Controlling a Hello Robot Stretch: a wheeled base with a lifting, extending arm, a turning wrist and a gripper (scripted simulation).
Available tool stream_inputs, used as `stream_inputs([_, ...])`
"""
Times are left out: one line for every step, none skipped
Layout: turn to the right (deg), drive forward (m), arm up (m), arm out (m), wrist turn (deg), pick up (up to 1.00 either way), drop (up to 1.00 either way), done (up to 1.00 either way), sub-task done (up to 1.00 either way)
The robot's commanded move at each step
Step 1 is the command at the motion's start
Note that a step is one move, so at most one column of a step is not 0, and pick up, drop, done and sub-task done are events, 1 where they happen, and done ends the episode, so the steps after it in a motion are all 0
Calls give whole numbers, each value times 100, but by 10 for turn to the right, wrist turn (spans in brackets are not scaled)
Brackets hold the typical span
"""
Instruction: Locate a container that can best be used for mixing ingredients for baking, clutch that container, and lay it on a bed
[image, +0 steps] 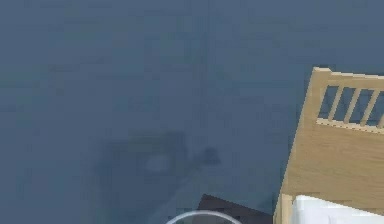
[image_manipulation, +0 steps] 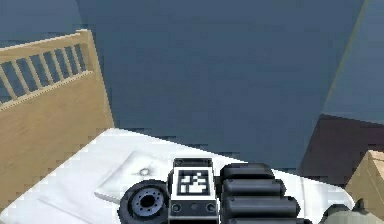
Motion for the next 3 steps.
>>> stream_inputs([210,0,0,0,0,0,0,0,0])
stream_inputs([0,0,0,42,0,0,0,0,0])
stream_inputs([0,0,0,0,390,0,0,0,0])
